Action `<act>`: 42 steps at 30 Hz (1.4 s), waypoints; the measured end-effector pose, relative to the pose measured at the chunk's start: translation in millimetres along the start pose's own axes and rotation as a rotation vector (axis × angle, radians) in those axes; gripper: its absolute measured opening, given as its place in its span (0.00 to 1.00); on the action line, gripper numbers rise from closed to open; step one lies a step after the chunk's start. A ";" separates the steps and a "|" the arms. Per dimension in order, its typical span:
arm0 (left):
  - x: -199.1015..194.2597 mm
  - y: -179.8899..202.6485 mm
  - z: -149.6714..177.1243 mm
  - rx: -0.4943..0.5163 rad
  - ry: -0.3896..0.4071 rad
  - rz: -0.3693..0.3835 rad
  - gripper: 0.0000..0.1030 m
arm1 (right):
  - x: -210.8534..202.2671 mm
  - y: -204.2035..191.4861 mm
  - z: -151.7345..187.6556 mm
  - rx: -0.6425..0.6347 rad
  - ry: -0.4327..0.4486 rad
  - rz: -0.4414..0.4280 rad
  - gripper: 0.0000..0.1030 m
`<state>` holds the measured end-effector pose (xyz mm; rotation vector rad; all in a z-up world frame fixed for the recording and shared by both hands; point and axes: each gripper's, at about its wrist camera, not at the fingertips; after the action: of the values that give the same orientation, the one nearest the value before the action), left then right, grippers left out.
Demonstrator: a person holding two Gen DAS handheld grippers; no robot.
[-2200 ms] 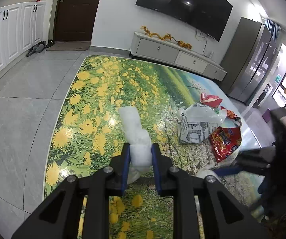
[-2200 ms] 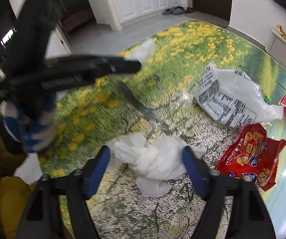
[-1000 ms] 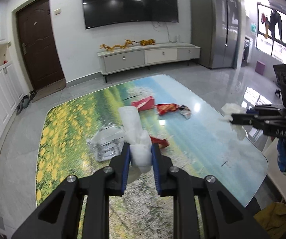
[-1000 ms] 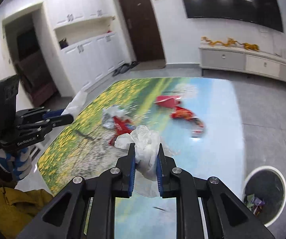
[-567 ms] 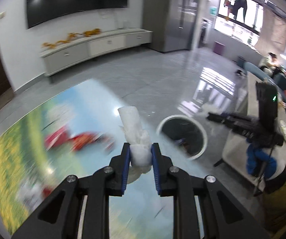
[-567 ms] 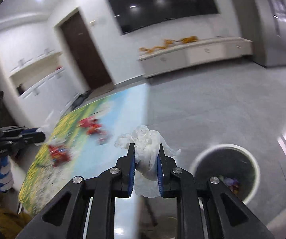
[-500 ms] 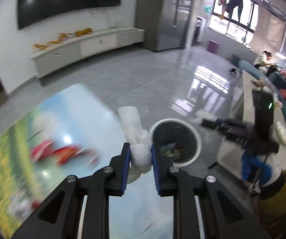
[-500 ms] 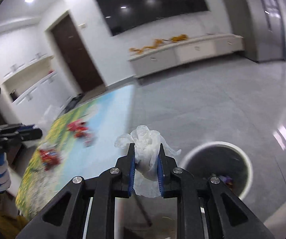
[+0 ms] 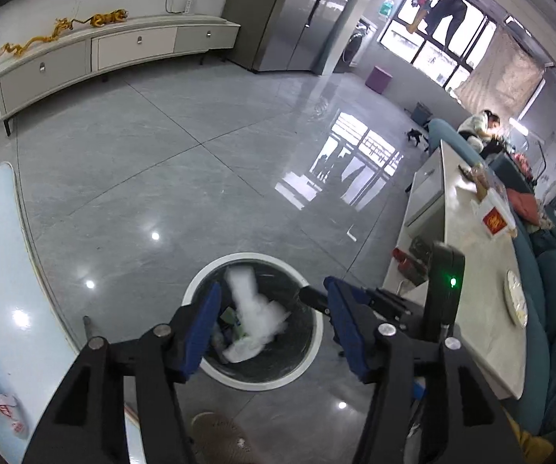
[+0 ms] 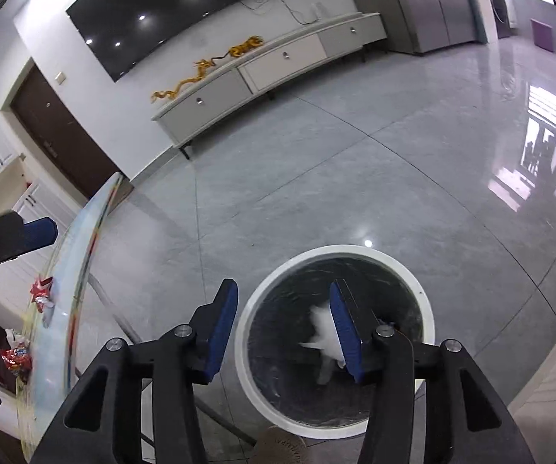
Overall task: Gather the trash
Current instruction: 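Carry both items to the bin and open both tools to drop them, then grasp the clear printed bag with the left tool while the right tool grasps a red snack wrapper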
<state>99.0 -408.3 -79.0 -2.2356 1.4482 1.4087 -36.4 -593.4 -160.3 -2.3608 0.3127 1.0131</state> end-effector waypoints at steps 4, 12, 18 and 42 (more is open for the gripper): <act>-21.5 7.3 7.7 0.016 0.055 -0.036 0.55 | -15.1 -4.7 1.0 0.006 0.022 -0.007 0.48; -95.4 38.1 44.6 0.098 0.166 -0.094 0.55 | -78.1 -38.4 2.8 -0.065 0.122 -0.032 0.48; -165.5 47.7 87.6 0.164 0.241 -0.178 0.55 | -146.0 -82.7 12.5 -0.138 0.222 -0.066 0.49; -356.1 -198.7 273.7 -0.201 0.347 -0.505 0.55 | -189.8 -292.0 62.9 -0.549 0.132 -0.281 0.56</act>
<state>42.6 77.4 -33.5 -2.8113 0.7317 1.0769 -85.2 -317.6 56.0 -2.8582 -0.2855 0.8885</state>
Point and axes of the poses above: each gripper's, at about its wrist camera, not at the fingertips, and x roughly the way its jaws point, y to its right, z to its underside, and after that the axes turned 2 degrees about z, right-handed
